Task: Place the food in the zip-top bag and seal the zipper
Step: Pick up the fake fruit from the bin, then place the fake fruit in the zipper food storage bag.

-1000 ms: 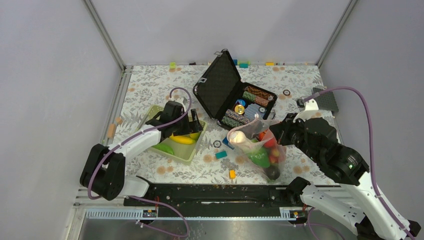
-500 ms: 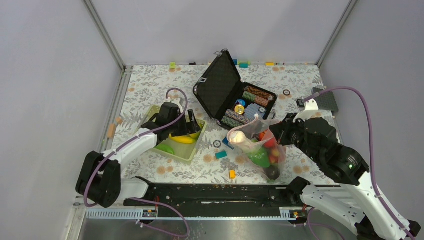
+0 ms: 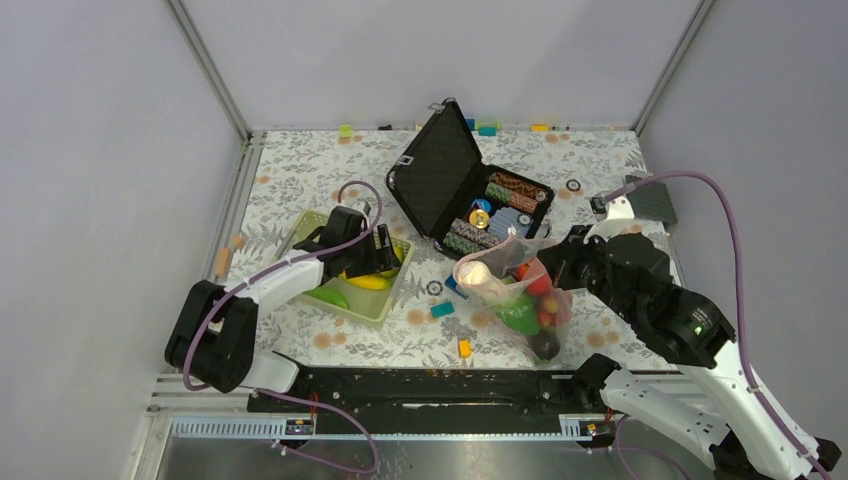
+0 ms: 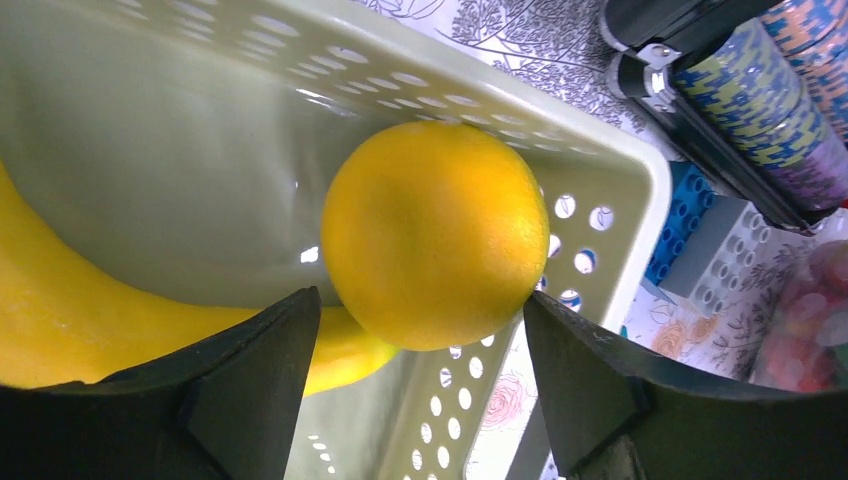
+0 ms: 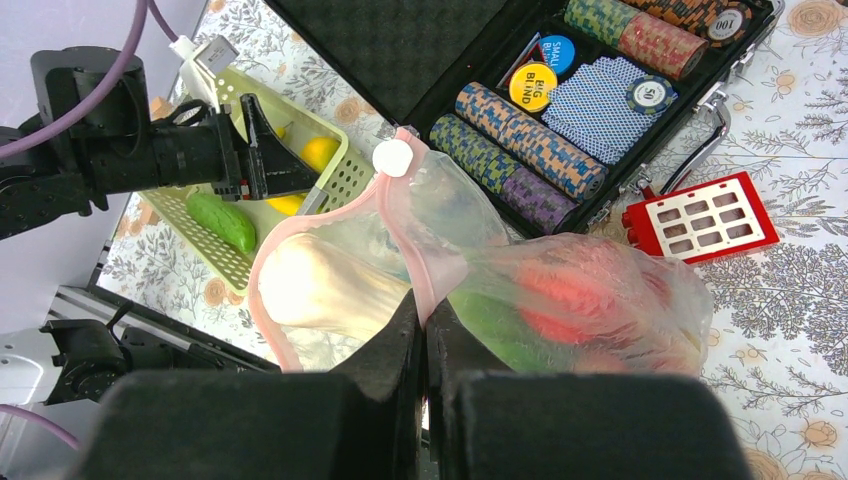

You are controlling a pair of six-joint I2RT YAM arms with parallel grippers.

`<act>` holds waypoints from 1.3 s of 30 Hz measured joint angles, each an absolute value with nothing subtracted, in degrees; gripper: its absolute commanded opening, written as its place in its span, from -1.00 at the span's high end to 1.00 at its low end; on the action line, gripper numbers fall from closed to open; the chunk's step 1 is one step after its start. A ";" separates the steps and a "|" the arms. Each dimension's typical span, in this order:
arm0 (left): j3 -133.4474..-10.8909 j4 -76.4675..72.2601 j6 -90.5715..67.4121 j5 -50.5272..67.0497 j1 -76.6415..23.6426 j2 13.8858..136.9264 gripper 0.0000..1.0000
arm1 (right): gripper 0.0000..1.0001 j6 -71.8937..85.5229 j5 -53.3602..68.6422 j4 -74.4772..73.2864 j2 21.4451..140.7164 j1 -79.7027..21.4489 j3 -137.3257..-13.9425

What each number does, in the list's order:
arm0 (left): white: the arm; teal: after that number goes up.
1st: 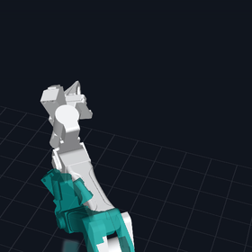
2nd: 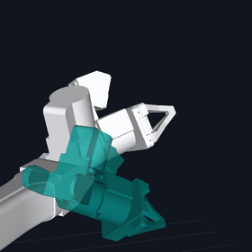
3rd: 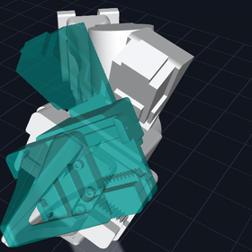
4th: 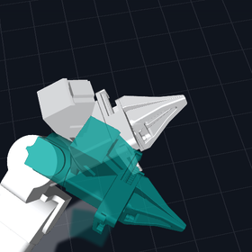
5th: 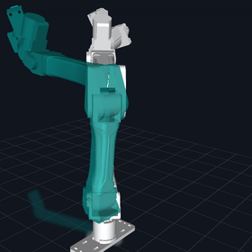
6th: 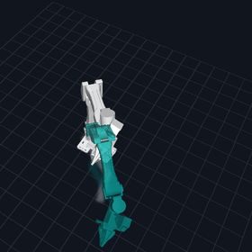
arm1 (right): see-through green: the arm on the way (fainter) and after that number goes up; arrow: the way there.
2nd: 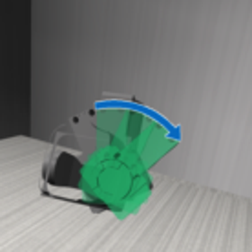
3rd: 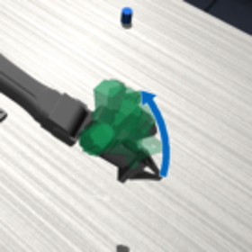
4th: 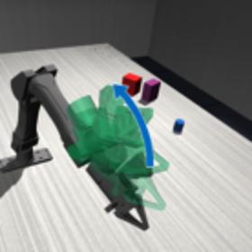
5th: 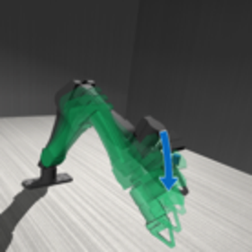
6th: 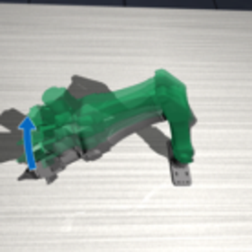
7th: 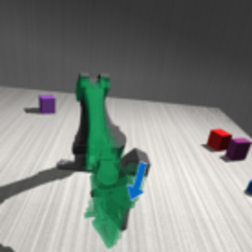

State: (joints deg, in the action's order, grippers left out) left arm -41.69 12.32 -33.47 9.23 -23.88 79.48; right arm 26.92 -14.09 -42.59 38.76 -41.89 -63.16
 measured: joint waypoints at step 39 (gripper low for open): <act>-66.19 13.37 -22.52 17.34 -53.45 64.23 0.39 | 1.00 26.87 -13.87 -42.54 37.98 -41.89 -63.16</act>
